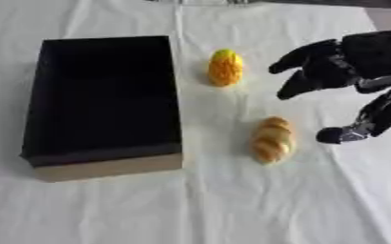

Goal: Pick up objects on the table and place them in the box.

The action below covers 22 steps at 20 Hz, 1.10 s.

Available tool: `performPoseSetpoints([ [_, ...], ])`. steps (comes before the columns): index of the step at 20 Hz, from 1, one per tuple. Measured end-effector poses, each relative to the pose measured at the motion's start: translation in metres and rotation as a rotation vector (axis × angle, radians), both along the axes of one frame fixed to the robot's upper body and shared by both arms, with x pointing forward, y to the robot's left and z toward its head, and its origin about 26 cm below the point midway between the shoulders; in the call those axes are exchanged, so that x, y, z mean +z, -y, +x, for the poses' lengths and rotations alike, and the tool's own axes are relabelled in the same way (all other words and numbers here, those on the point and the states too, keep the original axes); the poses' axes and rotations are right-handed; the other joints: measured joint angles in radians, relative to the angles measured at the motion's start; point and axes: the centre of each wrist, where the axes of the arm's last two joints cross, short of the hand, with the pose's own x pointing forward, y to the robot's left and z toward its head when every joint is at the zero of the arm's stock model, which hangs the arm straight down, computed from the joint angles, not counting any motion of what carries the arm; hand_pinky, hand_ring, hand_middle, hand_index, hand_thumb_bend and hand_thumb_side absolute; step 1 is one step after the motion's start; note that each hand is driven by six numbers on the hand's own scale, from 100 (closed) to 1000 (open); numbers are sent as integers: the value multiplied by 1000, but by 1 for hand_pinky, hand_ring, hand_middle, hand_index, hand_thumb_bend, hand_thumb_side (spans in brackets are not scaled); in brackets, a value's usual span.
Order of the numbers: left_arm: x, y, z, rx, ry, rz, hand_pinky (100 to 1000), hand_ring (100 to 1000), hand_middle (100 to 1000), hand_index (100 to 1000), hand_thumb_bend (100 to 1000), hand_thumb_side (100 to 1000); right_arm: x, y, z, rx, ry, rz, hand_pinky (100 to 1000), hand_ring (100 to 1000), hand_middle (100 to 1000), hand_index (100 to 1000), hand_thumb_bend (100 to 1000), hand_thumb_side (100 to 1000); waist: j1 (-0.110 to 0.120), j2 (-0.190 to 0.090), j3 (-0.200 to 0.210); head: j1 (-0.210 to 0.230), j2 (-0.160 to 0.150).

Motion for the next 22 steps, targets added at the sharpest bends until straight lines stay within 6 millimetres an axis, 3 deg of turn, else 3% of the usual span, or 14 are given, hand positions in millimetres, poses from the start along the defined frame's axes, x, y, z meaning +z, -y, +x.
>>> performPoseSetpoints([
  [4, 1, 0, 0, -3, 0, 0, 865, 910, 805, 888, 130, 523, -5, -4, 3, -8, -24, 0, 968, 1000, 746, 960, 213, 321, -1, 0, 5, -3, 1],
  [12, 2, 1, 1, -8, 3, -2, 865, 911, 804, 888, 129, 526, -10, -9, 9, -28, -70, 18, 974, 1000, 753, 964, 224, 351, -9, 0, 16, -7, 2],
  [18, 2, 1, 1, -9, 1, -3, 865, 912, 804, 889, 126, 530, -20, -3, 15, -78, -103, 19, 983, 1000, 771, 967, 363, 235, -14, 0, 25, -7, 10],
  [22, 0, 2, 1, -11, -1, -9, 865, 913, 805, 889, 122, 532, -26, 2, 19, -115, -110, 6, 984, 1000, 769, 964, 397, 194, -14, 0, 26, -7, 18],
])
